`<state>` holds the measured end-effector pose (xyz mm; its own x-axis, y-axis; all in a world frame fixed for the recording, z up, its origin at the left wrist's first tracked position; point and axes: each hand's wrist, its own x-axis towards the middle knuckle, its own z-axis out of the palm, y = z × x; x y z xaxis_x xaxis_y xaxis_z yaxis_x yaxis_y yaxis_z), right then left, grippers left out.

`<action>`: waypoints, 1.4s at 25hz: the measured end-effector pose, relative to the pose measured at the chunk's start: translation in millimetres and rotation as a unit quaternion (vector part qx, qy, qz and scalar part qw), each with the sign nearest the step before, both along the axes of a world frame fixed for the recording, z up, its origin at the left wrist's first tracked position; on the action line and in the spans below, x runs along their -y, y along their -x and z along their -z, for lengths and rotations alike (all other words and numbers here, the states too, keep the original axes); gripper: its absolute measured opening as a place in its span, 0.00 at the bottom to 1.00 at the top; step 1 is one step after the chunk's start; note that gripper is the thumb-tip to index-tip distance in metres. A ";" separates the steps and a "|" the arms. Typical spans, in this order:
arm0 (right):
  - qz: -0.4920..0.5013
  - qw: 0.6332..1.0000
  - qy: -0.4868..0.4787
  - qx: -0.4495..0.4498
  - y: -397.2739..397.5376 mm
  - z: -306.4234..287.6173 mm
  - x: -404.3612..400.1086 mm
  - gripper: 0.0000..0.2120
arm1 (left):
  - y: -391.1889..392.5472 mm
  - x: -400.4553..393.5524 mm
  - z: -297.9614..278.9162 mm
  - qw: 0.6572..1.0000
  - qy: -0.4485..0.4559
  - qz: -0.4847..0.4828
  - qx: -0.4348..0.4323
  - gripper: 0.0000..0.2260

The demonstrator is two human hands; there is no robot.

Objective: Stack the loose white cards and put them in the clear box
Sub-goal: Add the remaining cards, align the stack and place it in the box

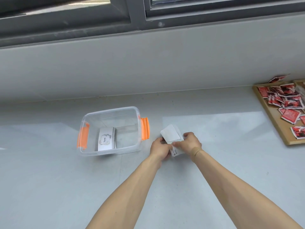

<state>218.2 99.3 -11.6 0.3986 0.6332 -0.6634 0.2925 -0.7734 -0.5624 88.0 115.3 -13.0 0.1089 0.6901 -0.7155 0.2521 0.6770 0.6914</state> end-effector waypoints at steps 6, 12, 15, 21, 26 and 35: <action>0.029 0.997 -0.052 -0.049 23.0 -15.2 55.0 0.21 | 27.0 56.9 -12.2 0.996 0.024 0.024 0.085 0.16; -0.092 0.992 -0.082 -0.011 59.8 -22.4 133.5 0.24 | 93.4 114.1 -1.5 0.990 0.008 0.127 -0.062 0.14; -0.187 0.972 -0.105 0.093 85.0 -22.2 164.4 0.21 | 134.6 136.1 -0.7 0.977 -0.039 0.179 -0.110 0.18; -0.291 0.928 -0.173 0.154 149.3 -21.4 200.7 0.21 | 200.8 169.2 -9.3 0.931 -0.184 0.282 -0.139 0.32; -0.324 0.913 -0.201 0.148 194.4 -22.2 201.5 0.22 | 240.0 176.4 -11.0 0.910 -0.260 0.285 -0.154 0.28; -0.331 0.886 -0.243 0.217 233.7 -24.2 173.6 0.22 | 282.2 140.2 -10.1 0.820 -0.406 0.332 -0.229 0.15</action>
<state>-15.5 -74.4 12.6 -0.0158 0.9921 -0.1245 0.8618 -0.0496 -0.5048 -194.2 -24.9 -2.9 0.5018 0.8565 -0.1210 0.7380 -0.3509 0.5764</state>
